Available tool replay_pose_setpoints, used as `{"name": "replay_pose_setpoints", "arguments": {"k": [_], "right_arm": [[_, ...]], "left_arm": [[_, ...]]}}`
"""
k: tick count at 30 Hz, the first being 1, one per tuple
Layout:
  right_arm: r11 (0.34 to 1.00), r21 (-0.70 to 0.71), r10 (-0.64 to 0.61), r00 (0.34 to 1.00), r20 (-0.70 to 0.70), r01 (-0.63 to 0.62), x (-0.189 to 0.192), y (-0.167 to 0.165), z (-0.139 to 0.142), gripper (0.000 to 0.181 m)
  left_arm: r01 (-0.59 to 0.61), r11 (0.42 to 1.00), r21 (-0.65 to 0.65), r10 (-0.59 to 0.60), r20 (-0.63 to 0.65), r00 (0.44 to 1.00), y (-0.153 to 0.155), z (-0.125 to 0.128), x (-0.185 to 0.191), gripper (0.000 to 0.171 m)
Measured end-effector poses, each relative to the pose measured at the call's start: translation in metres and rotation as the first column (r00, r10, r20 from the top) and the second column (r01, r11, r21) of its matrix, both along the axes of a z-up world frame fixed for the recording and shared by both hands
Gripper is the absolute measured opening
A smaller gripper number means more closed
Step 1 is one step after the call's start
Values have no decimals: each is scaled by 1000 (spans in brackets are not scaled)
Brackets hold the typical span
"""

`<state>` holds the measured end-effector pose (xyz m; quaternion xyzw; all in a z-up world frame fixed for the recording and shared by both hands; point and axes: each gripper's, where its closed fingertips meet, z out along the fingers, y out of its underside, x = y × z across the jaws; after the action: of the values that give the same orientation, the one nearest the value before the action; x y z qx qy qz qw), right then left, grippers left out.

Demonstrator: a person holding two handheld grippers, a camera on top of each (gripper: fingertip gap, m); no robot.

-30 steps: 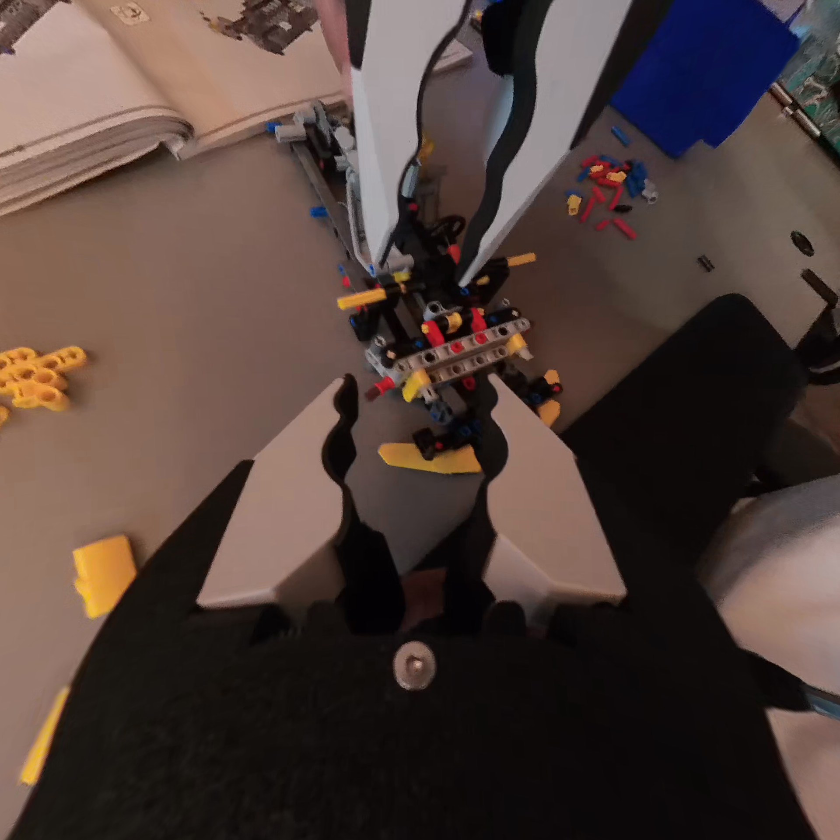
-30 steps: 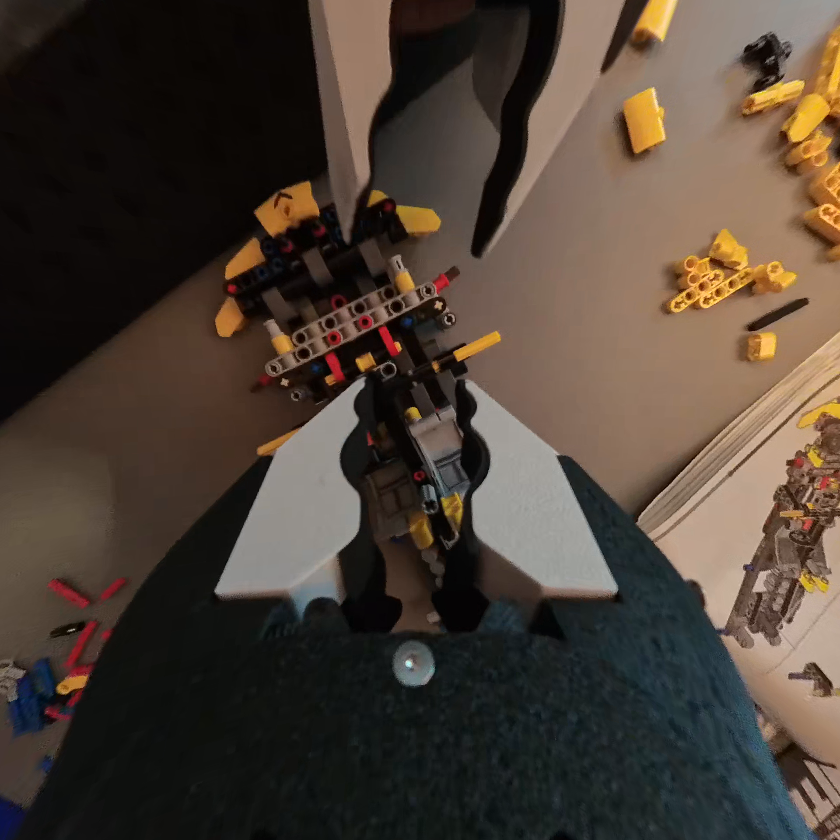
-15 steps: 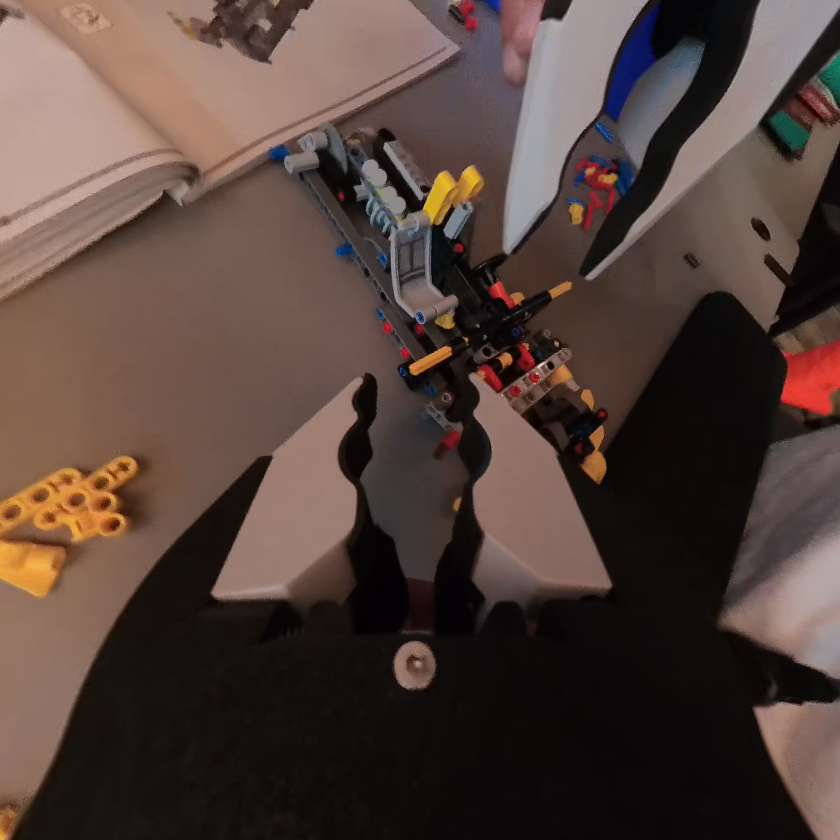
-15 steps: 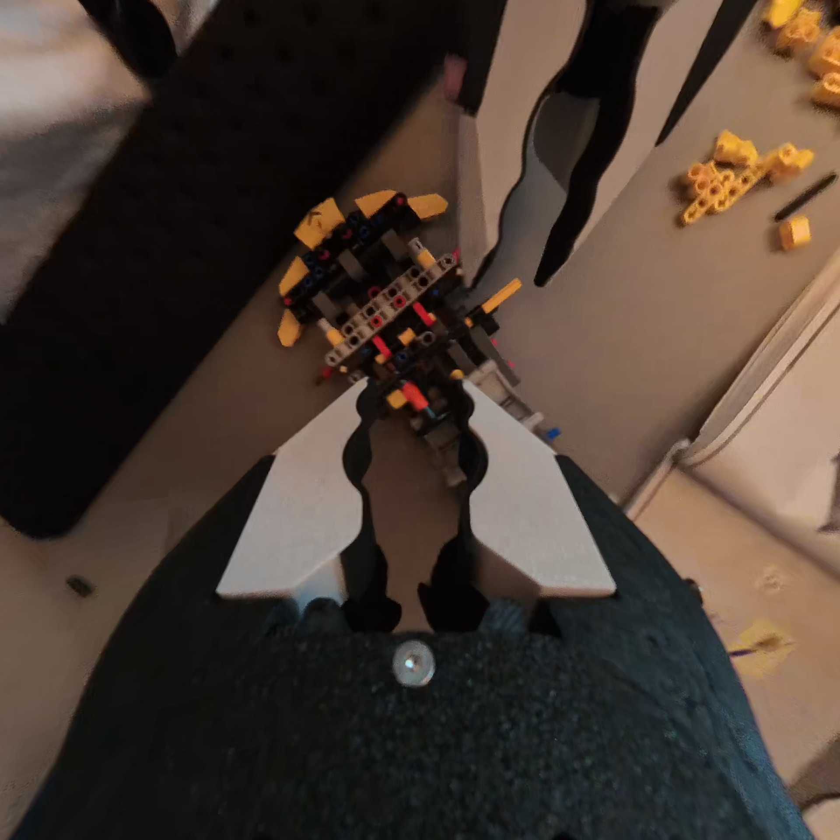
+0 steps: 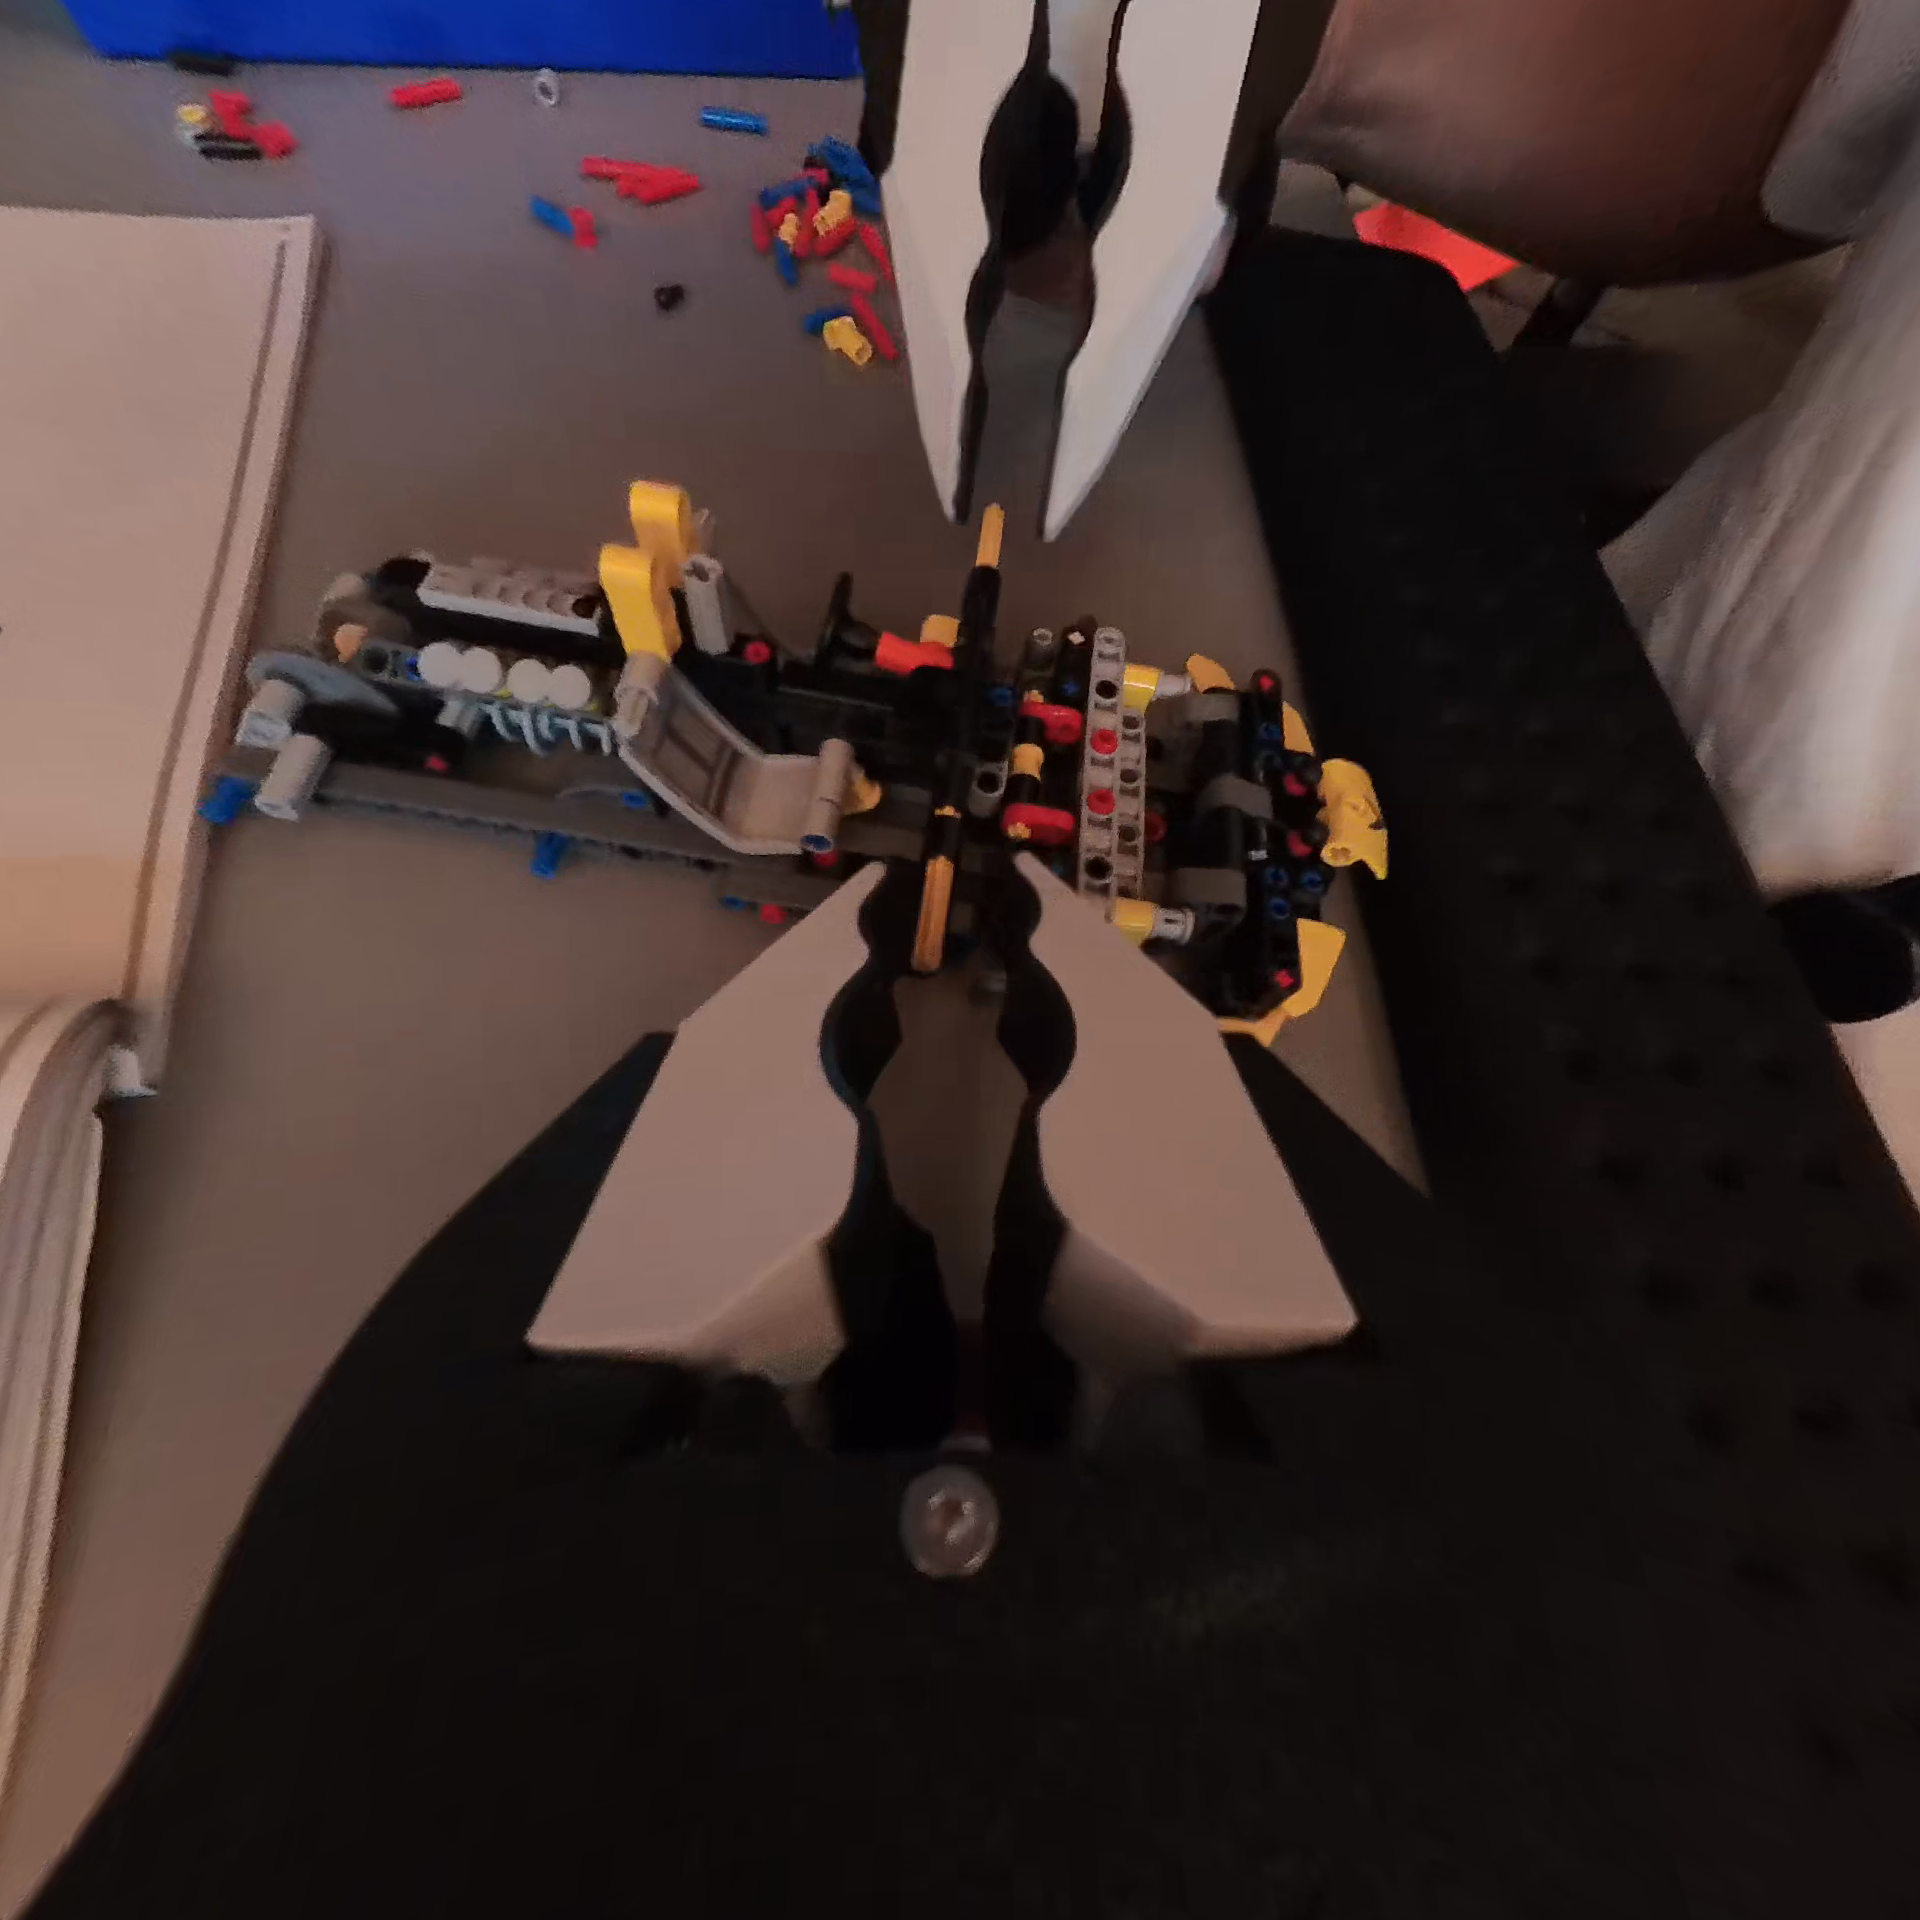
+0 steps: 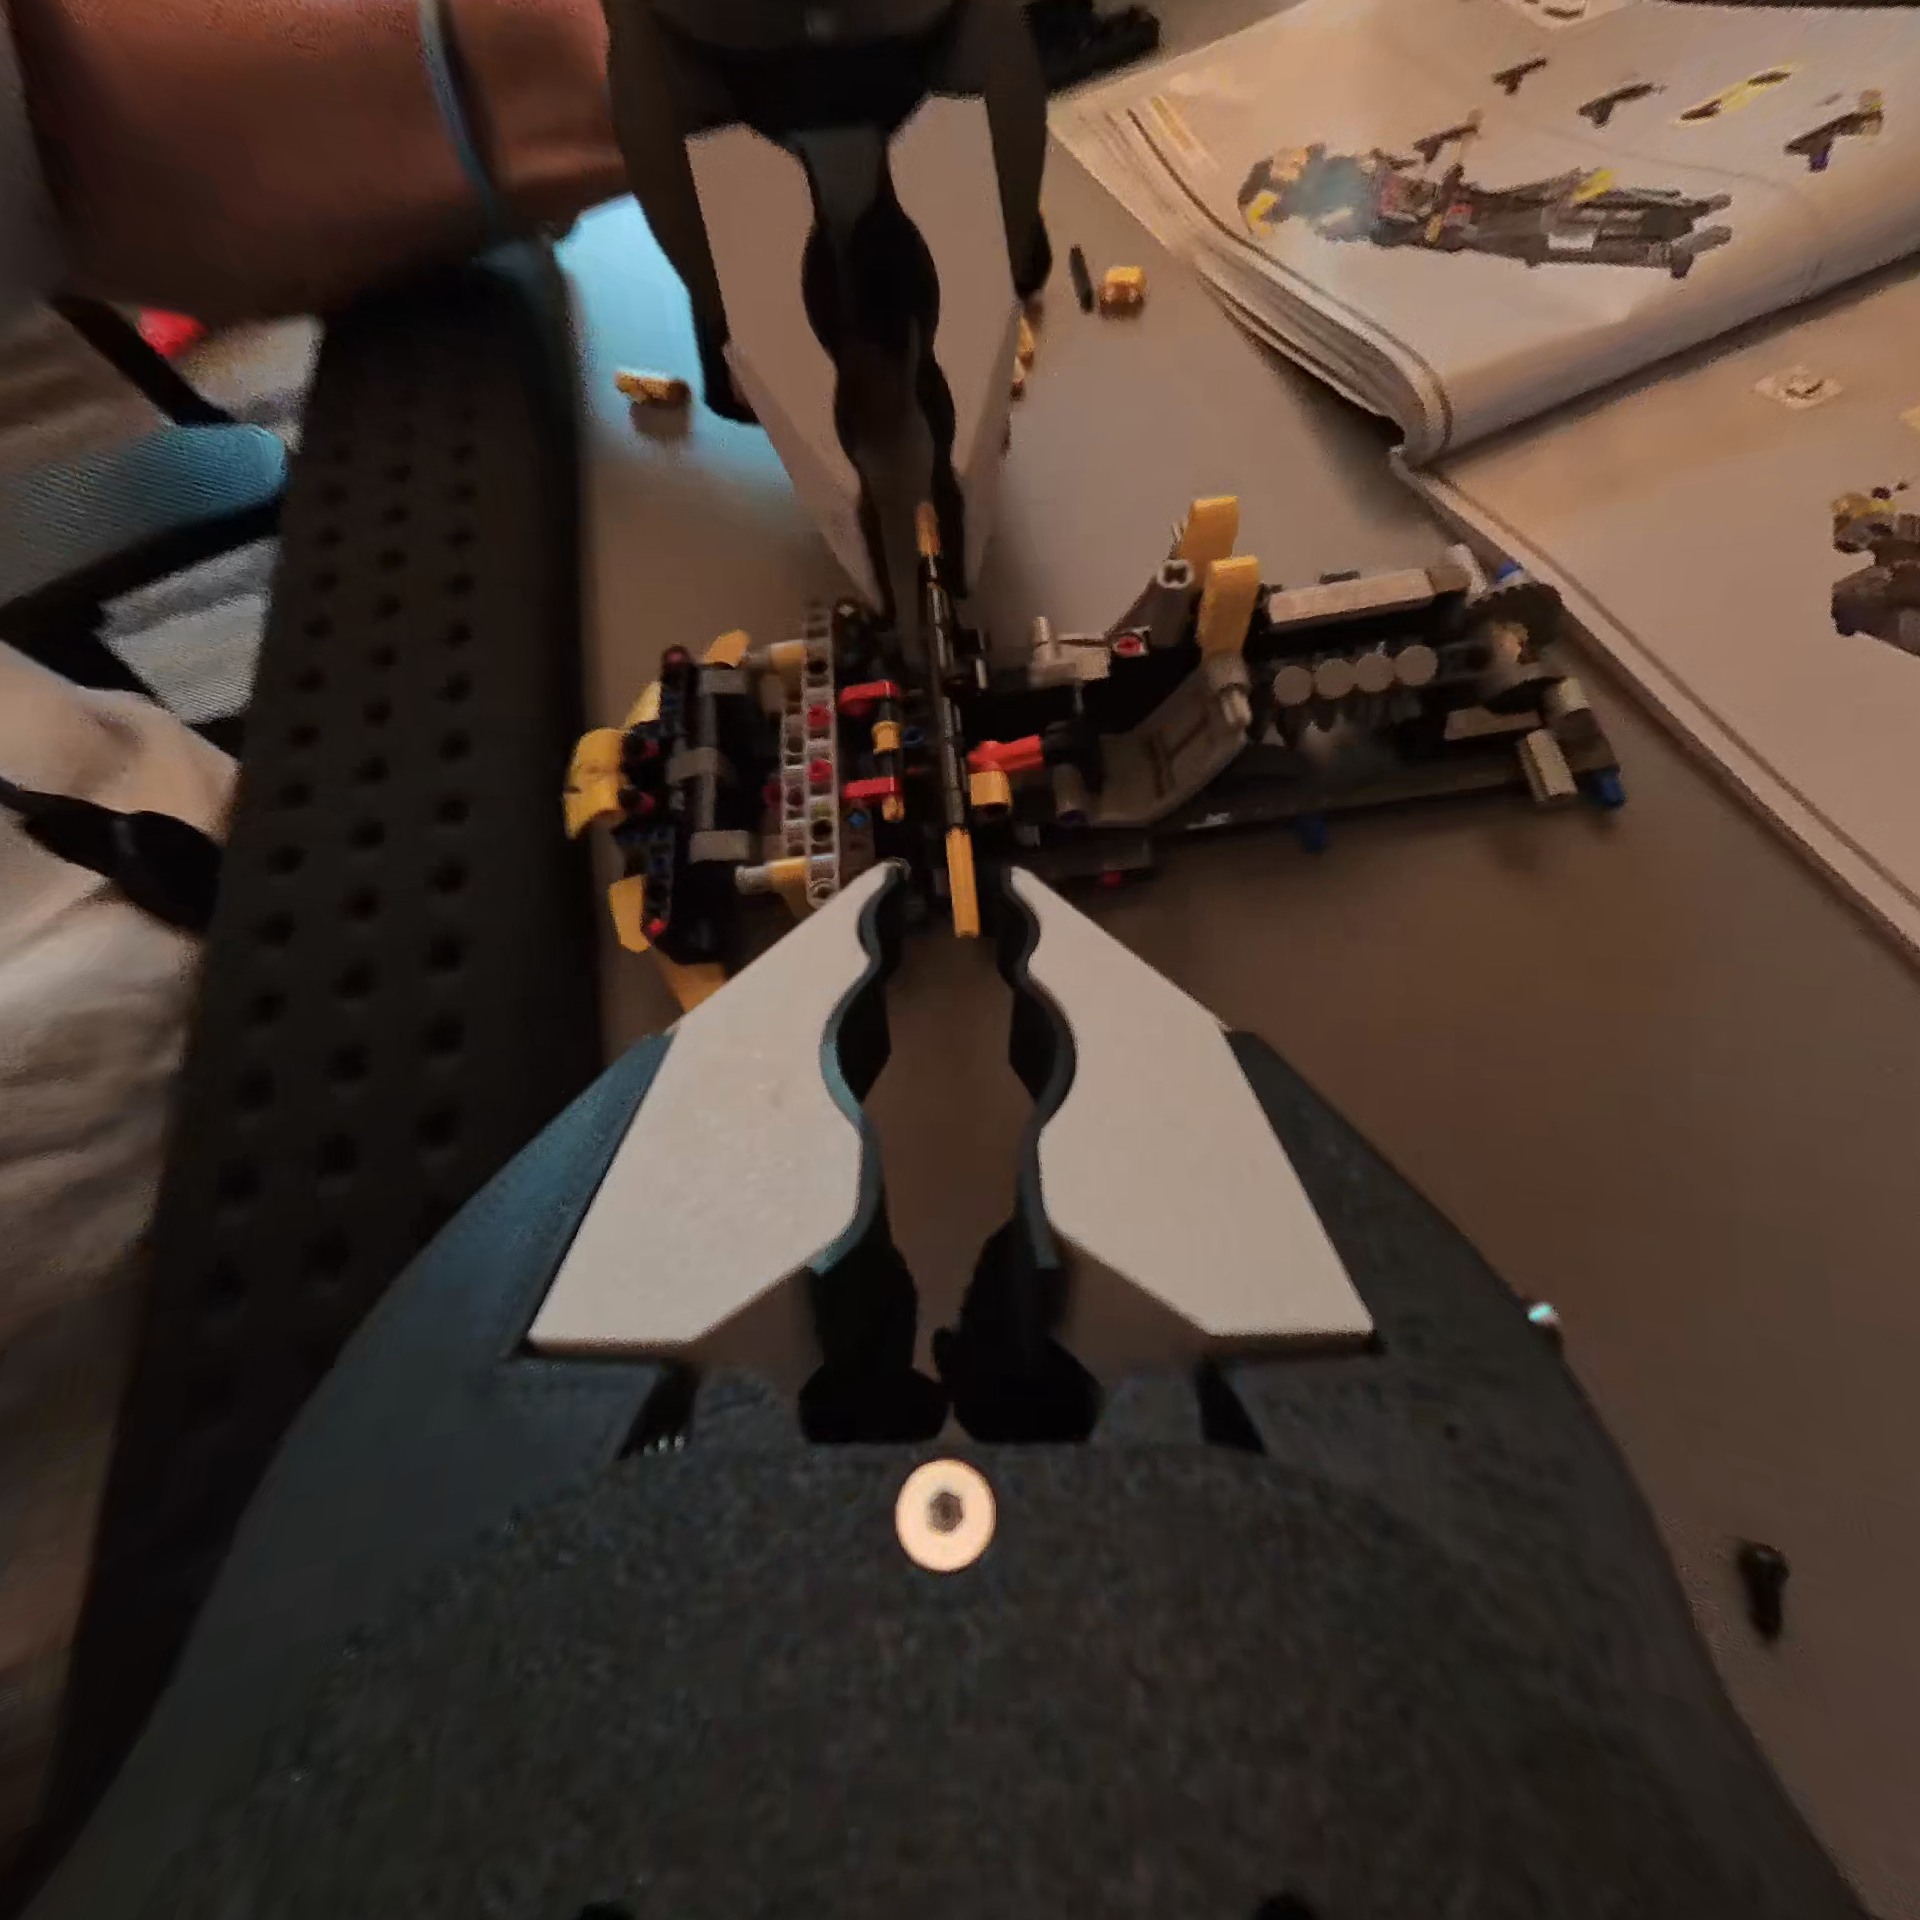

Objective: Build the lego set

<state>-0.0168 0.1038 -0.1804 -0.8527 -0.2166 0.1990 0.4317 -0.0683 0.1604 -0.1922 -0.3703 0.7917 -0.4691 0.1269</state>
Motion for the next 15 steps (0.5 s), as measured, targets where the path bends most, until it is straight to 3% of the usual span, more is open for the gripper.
{"name": "replay_pose_setpoints", "arguments": {"k": [3, 15], "right_arm": [[999, 9, -37, 996, 79, 36, -4, 5, -10, 7], [998, 67, -23, 1000, 10, 22, -8, 5, -12, 4]], "left_arm": [[33, 999, 13, -34, 16, 999, -1, 0, -1, 5], [76, 995, 71, -81, 77, 994, -5, -1, -4, 5]]}}
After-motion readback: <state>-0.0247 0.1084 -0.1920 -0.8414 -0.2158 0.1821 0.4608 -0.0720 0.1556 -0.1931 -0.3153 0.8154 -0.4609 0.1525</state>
